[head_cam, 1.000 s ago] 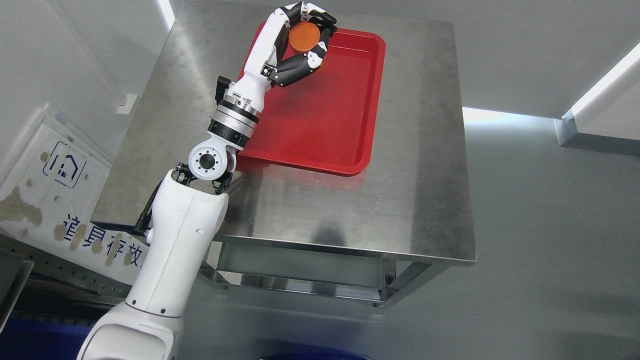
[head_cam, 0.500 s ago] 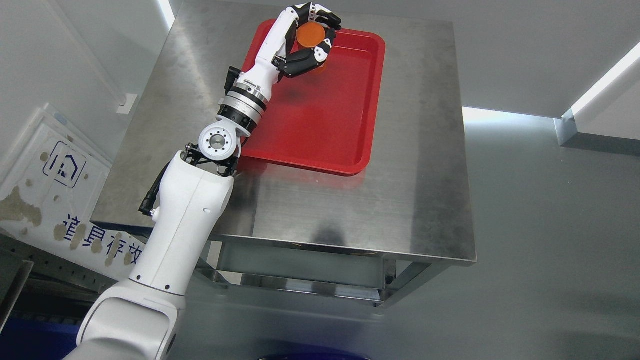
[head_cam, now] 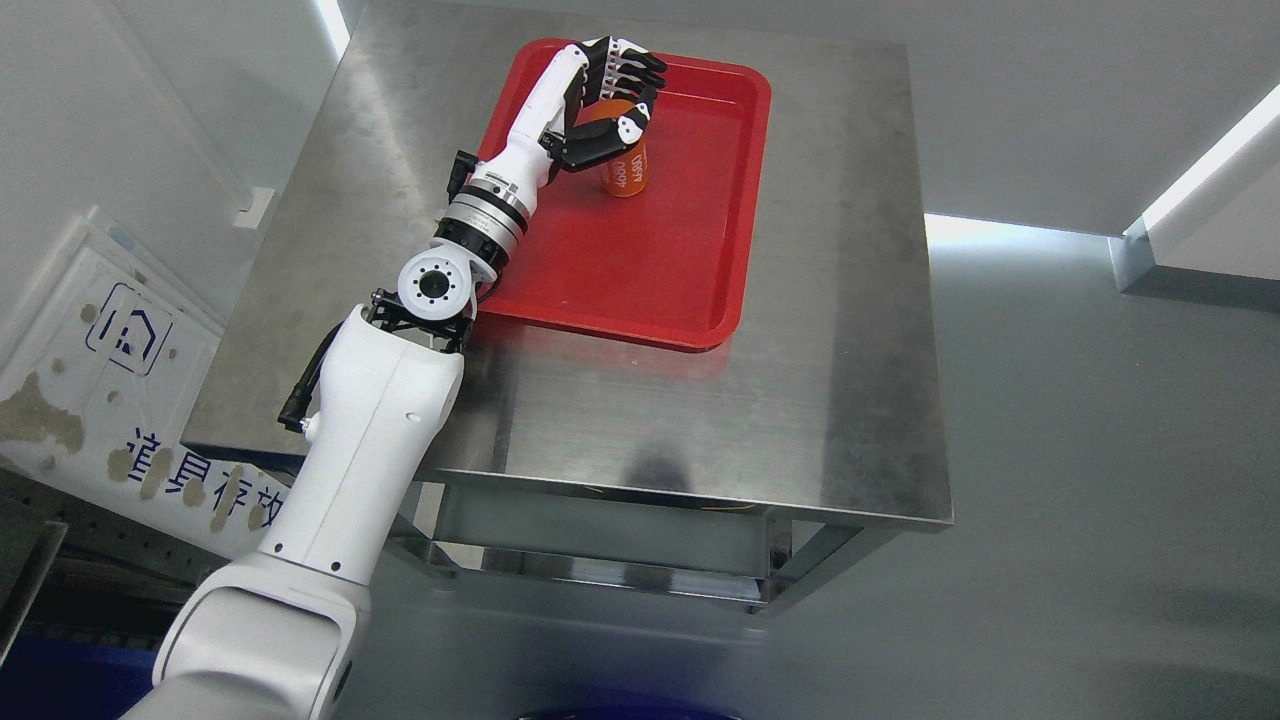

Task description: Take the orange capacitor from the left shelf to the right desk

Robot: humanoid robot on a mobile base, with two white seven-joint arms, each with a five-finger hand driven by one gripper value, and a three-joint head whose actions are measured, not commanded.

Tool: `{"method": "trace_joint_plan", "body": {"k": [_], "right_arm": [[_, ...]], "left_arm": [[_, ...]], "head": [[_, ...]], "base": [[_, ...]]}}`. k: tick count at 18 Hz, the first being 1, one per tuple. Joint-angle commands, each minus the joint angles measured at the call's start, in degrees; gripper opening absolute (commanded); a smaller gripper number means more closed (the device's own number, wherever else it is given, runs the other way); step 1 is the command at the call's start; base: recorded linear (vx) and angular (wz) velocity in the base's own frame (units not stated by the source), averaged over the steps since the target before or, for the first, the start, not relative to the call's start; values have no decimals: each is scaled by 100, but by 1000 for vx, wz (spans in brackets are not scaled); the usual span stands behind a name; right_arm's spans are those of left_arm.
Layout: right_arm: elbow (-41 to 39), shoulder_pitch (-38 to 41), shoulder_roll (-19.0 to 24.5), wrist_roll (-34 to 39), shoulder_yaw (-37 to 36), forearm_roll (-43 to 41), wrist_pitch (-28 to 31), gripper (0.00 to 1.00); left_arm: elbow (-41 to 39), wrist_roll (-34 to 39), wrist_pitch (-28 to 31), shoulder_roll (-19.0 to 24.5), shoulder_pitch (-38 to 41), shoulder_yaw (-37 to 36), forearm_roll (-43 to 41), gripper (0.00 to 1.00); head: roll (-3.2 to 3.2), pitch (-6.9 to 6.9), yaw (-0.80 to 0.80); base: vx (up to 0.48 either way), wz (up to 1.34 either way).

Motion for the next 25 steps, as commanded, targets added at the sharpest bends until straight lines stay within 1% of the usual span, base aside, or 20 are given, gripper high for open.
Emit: {"method": "trace_joint_plan", "body": {"k": [1,2,3,4,5,7,8,10,11,15,17,20,22,23,25], "right_arm": [[-132,191,-100,-2,-70,0,-3,100],[-132,191,-100,-2,-62,0,-3,100],[-132,191,-100,-2,-62,0,-3,100],[-132,191,-100,-2,-62,0,-3,100],[-132,191,-100,-2,-70,0,-3,100],[-132,191,-100,-2,-70,0,-3,100],[-132,191,-100,-2,-70,0,-3,100],[-132,191,-100,-2,-70,0,-3,100],[-132,191,-100,-2,-70,0,-3,100],[-132,191,-100,-2,-70,0,-3,100],[-132,191,-100,-2,-70,0,-3,100],[-132,191,-100,-2,-70,0,-3,100],[-132,191,-100,-2,-70,0,-3,100],[-132,191,-100,-2,-70,0,-3,100],[-132,191,-100,-2,-62,0,-3,100]], "left_arm": [[324,-14,147,100,-50,197,-88,44],[289,-14,164,100,-85,205,-79,61],[201,-14,156,100,-146,223,-79,73],[9,-14,147,100,-278,310,-79,81],[-115,-22,138,100,-409,598,-71,83],[-160,-48,147,100,-717,1248,-62,85],[-160,-188,164,100,-840,1556,-53,87],[-160,-644,243,100,-982,1936,-53,99],[-177,-716,279,100,-947,2024,-53,99],[-186,-717,305,100,-667,2964,-53,99],[-186,-699,174,100,-456,3289,-35,100],[-405,-682,-186,100,18,3160,-27,99],[-931,-586,-152,100,396,2818,-18,100],[-1307,-376,-160,100,641,2625,-18,100],[-2264,360,-65,100,1142,2150,-27,100]], "head": [[0,0,0],[0,0,0],[0,0,0],[0,0,0],[0,0,0],[0,0,0],[0,0,0],[0,0,0],[0,0,0],[0,0,0],[0,0,0],[0,0,0],[0,0,0],[0,0,0],[0,0,0]], "base": [[0,0],[0,0],[0,0],[0,0],[0,0],[0,0],[0,0],[0,0],[0,0],[0,0],[0,0],[0,0],[0,0],[0,0],[0,0]]}}
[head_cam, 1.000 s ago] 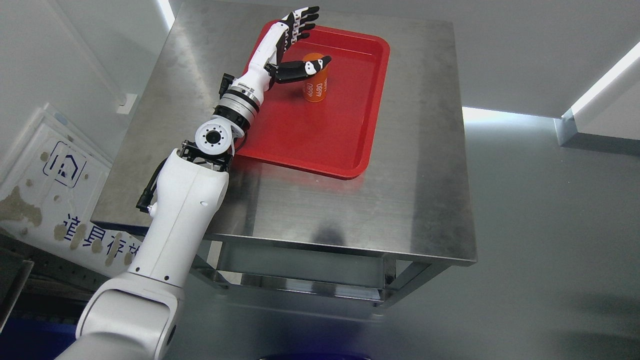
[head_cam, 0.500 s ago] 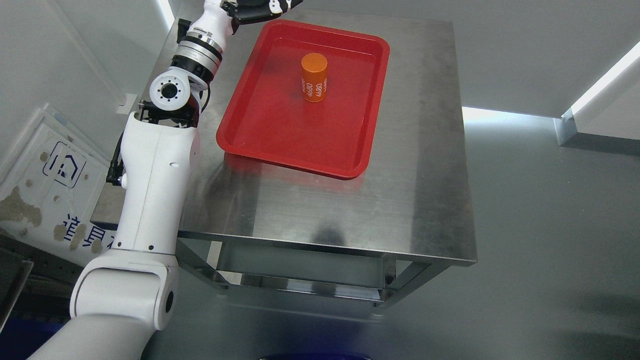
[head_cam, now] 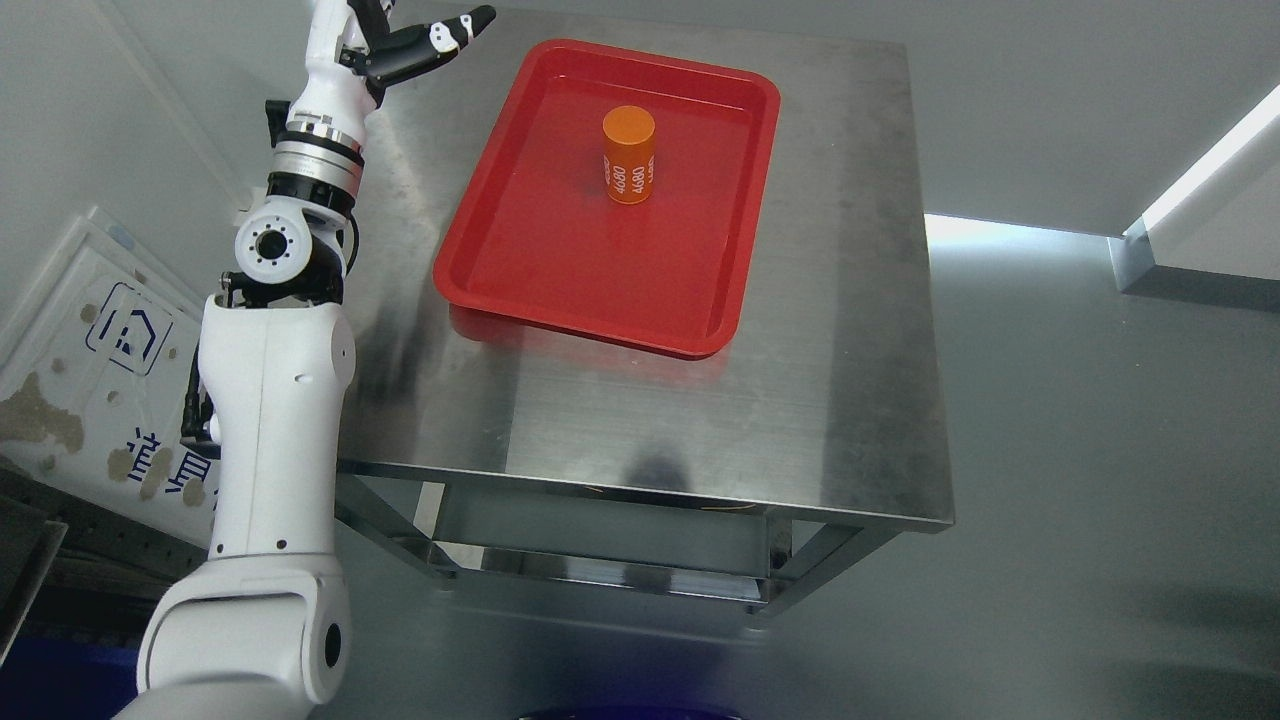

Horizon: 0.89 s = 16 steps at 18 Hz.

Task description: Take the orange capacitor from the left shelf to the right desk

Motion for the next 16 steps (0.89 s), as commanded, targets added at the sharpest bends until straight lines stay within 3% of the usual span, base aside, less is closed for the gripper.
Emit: {"method": "trace_joint_plan", "body": {"k": [1,5,8,16], "right_arm": [[-132,193,-100,-2,-70,0,4,100],[-132,193,-100,-2,-62,0,4,100],[-132,193,-100,-2,-62,0,4,100],[-132,193,-100,-2,-70,0,4,100]], "left_arm": [[-2192,941,106,100,1236,-336,-18,100],[-2610,926,-288,100,1871,-557,-18,100],[-2610,444,-307,100,1915,-461,0,100],[-2610,451,-289,100,2274,-469,-9,100]], "head": [[0,0,0],[0,0,0],[0,0,0],[0,0,0]], "base": [[0,0],[0,0],[0,0],[0,0]]}}
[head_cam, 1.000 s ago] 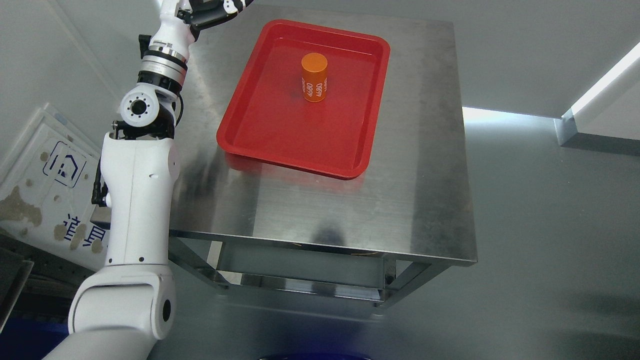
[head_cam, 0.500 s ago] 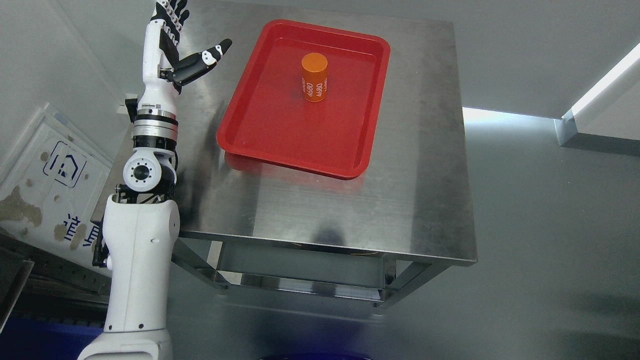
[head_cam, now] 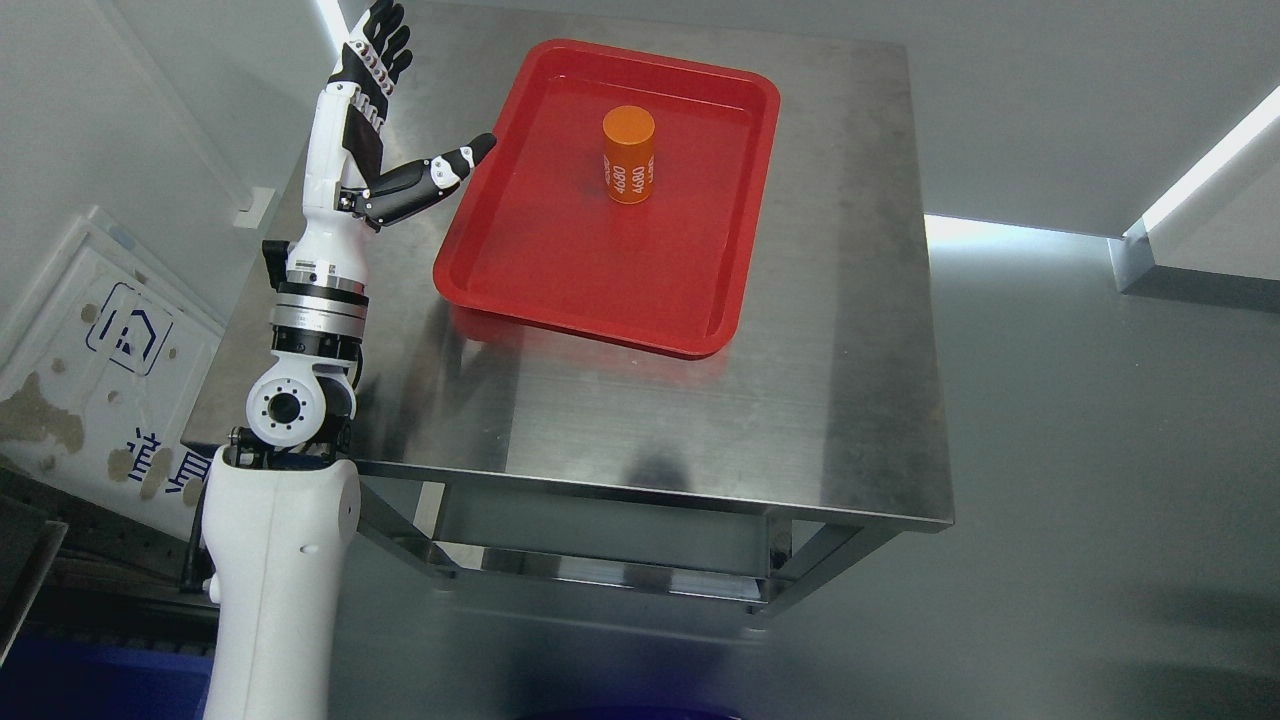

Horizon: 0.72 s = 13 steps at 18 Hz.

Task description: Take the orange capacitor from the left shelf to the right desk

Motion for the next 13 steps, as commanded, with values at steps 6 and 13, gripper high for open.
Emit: {"method": "trace_joint_plan", "body": {"k": [6,13], "right_arm": [[-132,193,-100,-2,-70,0,8,100],[-132,193,-100,-2,-70,0,8,100]], "left_arm": [[-485,33,41,100,362,-63,-9,100],[-485,42,137,100,485,-20,-9,100]], "head": [[0,0,0],[0,0,0]], "base": [[0,0],[0,0]]}}
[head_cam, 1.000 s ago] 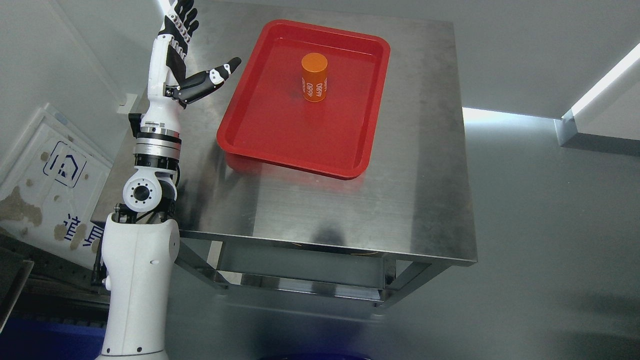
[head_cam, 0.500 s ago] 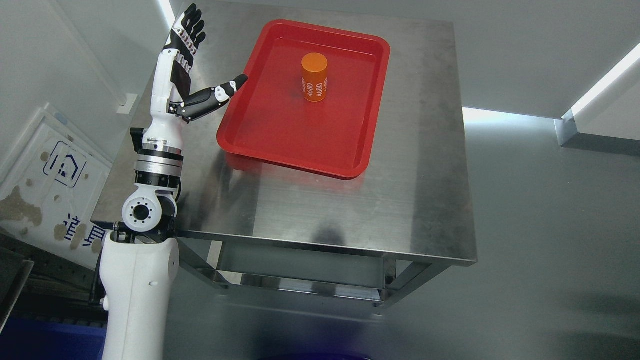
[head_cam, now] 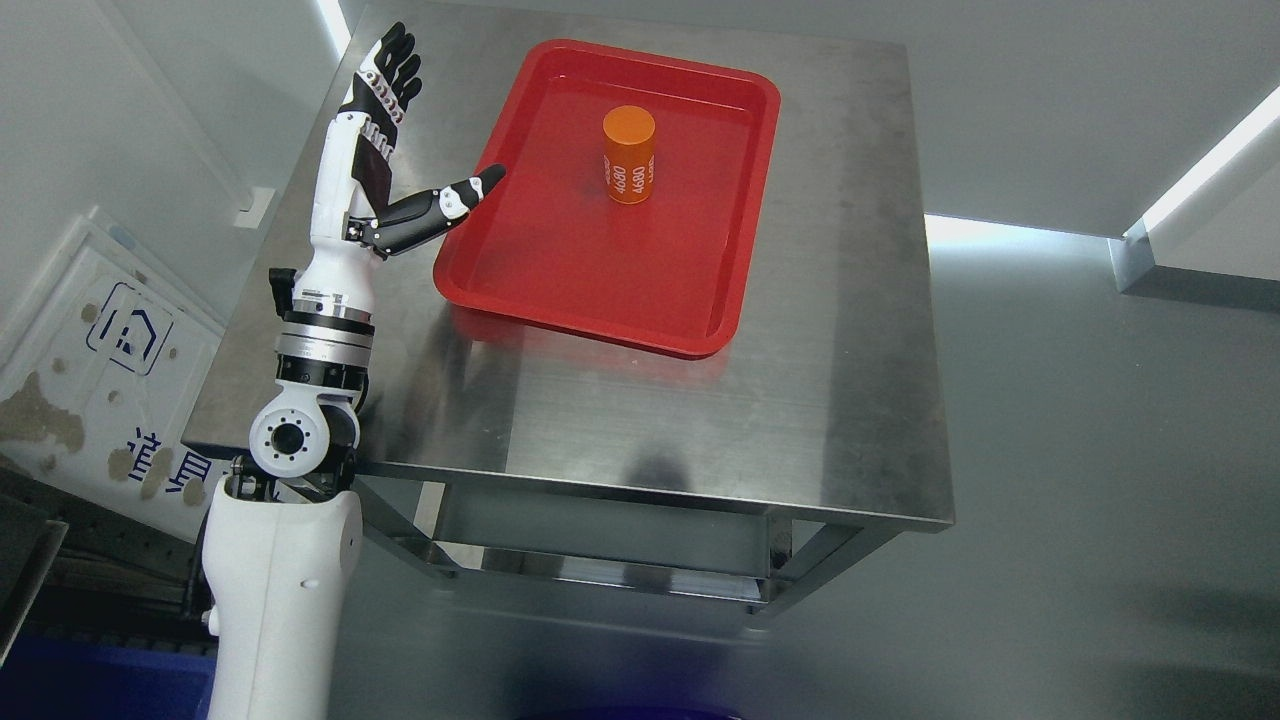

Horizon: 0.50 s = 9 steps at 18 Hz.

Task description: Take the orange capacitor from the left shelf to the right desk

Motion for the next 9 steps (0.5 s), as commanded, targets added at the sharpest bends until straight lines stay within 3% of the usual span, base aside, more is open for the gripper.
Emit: {"method": "trace_joint_plan", "body": {"k": [1,9], "right_arm": [[-132,193,-100,-3,-62,0,2,100],[-132,193,-100,-3,-62,0,2,100]], "left_arm": [[-139,13,71,100,182,148,-9,100],[-139,13,194,100,235,245,-9,100]], "head": [[0,0,0],[0,0,0]], "base": [[0,0],[0,0]]}}
